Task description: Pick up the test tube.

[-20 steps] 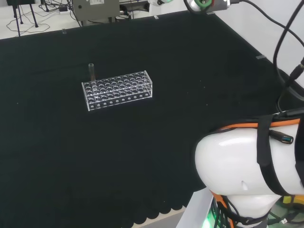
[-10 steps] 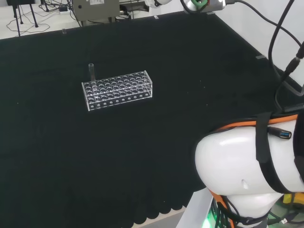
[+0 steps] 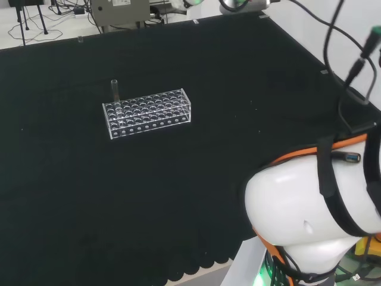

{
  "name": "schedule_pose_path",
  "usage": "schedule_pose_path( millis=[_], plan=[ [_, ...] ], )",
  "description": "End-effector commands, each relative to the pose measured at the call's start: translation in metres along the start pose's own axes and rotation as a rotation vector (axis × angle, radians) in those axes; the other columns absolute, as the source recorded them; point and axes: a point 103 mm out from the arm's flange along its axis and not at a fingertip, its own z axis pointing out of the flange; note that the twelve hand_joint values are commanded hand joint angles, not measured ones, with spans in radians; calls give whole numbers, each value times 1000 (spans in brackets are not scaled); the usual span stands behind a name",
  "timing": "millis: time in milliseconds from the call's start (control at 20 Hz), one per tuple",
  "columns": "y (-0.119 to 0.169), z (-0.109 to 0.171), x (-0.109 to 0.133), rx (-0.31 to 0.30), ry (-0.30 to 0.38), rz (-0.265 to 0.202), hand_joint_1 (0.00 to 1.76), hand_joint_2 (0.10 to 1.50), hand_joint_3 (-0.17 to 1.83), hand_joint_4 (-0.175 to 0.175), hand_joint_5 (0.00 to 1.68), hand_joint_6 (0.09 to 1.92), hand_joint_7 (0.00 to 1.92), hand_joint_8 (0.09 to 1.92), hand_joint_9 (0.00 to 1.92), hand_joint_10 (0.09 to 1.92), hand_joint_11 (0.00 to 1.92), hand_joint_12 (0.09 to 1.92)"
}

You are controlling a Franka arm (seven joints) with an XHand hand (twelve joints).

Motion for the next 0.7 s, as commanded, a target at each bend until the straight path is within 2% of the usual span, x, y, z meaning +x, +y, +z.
schedule_pose_path(
  millis=[50, 700],
  plan=[
    [49, 25, 22, 82, 3, -89, 734, 768, 504, -126, 316, 87, 157, 946, 224, 1006, 0, 1529],
    [107, 66, 52, 195, 2, -157, 757, 759, 526, -133, 336, 87, 184, 955, 263, 995, 17, 1538]
  ],
)
